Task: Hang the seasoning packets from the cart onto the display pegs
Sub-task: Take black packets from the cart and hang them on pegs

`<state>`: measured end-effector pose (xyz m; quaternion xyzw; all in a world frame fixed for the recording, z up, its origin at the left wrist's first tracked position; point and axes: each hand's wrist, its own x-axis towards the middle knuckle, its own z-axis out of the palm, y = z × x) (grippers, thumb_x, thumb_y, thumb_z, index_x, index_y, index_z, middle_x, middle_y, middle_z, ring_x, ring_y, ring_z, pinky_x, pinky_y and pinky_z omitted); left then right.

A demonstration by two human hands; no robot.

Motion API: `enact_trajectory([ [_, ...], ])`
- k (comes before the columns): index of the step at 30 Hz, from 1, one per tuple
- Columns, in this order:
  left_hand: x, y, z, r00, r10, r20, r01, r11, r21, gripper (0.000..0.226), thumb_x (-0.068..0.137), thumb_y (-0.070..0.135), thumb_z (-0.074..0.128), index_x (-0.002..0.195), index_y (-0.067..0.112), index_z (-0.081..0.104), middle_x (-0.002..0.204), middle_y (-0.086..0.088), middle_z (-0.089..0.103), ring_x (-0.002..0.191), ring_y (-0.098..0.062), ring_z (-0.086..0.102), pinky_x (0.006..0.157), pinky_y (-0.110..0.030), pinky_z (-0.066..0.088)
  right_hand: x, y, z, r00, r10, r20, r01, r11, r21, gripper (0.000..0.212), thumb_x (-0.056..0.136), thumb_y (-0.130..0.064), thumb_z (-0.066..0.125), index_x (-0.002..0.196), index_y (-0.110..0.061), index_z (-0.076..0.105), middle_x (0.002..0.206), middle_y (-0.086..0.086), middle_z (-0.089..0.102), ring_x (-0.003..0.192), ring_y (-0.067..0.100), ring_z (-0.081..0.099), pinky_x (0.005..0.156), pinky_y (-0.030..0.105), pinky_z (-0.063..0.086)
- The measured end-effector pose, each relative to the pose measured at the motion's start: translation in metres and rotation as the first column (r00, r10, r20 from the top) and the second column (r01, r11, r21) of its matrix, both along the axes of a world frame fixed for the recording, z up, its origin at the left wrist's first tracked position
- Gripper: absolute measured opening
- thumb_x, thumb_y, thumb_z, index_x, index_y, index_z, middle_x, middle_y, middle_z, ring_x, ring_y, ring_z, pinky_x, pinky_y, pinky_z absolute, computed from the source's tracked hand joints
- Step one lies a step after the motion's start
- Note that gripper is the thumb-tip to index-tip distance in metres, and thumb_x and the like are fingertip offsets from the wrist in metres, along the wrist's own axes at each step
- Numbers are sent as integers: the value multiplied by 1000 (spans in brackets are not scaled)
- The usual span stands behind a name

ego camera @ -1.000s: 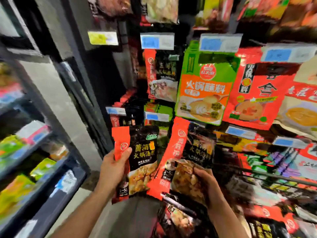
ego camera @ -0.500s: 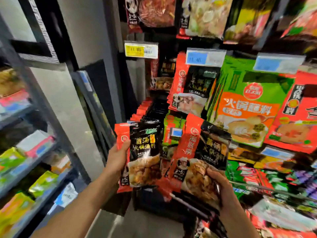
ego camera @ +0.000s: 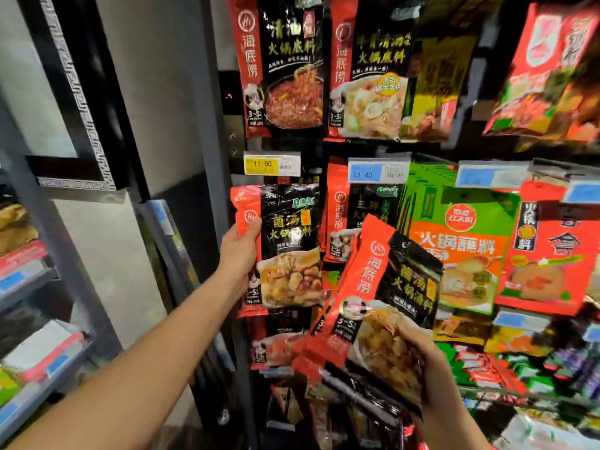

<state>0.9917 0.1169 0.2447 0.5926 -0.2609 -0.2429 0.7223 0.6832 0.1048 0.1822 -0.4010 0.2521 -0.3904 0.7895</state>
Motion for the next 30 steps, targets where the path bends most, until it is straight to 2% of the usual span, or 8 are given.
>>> enact_trajectory([
  [2, 5, -5, 8, 1000, 1, -14, -1, 1000, -7, 26, 99, 43, 63, 114, 23, 70, 108, -3, 77, 105, -25, 72, 102, -50, 53, 4, -2, 8, 999, -45, 12, 45, 999, -9, 40, 100, -21, 43, 110, -9, 79, 110, 18, 76, 93, 30, 77, 70, 33, 63],
  [8, 5, -17, 26, 998, -38, -45, 34, 997, -72, 20, 102, 37, 59, 112, 22, 68, 106, -3, 77, 100, -22, 74, 91, -40, 57, 8, -11, 31, 995, -99, -1, 99, 994, -53, 42, 100, -18, 47, 82, -14, 85, 88, 11, 80, 71, 23, 78, 52, 27, 59],
  [11, 4, -22, 33, 999, -26, -47, 22, 996, -87, 23, 103, 35, 58, 119, 20, 67, 105, -1, 76, 92, -15, 74, 77, -32, 57, 9, -17, 37, 993, -120, -7, 119, 991, -64, 41, 102, -20, 46, 90, -15, 84, 98, 13, 79, 81, 25, 78, 59, 28, 61],
  [16, 5, -30, 31, 998, -18, -64, 14, 998, -65, 27, 104, 36, 57, 124, 19, 66, 109, -3, 76, 99, -21, 74, 88, -39, 58, 5, -29, 37, 993, -111, -38, 111, 994, -10, 27, 95, -26, 59, 106, -11, 78, 106, 16, 78, 85, 29, 78, 68, 35, 61],
  [19, 5, -31, 30, 997, -28, -67, 25, 999, -47, 31, 105, 37, 54, 127, 19, 64, 112, -4, 75, 100, -21, 73, 79, -35, 56, 4, -39, 32, 992, -116, -41, 118, 992, 53, 60, 72, -33, 74, 126, -7, 67, 111, 16, 77, 91, 32, 77, 82, 41, 55],
  [24, -2, -27, 22, 997, -24, -72, 21, 999, -47, 29, 106, 38, 51, 125, 20, 62, 103, -4, 75, 72, -12, 73, 60, -27, 54, 1, -59, 28, 987, -155, -47, 159, 982, 101, 105, 47, -40, 95, 141, -14, 55, 121, 15, 74, 106, 36, 74, 89, 45, 56],
  [27, -3, -28, 19, 995, -33, -96, 26, 997, -70, 31, 105, 41, 52, 127, 21, 61, 110, -5, 77, 90, -21, 76, 71, -33, 59, -3, -71, 26, 990, -134, -34, 136, 987, 82, 92, 57, -40, 89, 137, -9, 57, 119, 16, 74, 104, 37, 74, 88, 45, 56],
  [30, -5, -35, 22, 997, 7, -79, -12, 998, -58, 30, 106, 40, 50, 124, 20, 61, 95, -1, 77, 81, -15, 76, 70, -32, 60, -9, -77, 27, 995, -94, -21, 95, 995, 45, 91, 59, -42, 88, 136, -6, 57, 121, 18, 73, 107, 38, 73, 90, 44, 54],
])
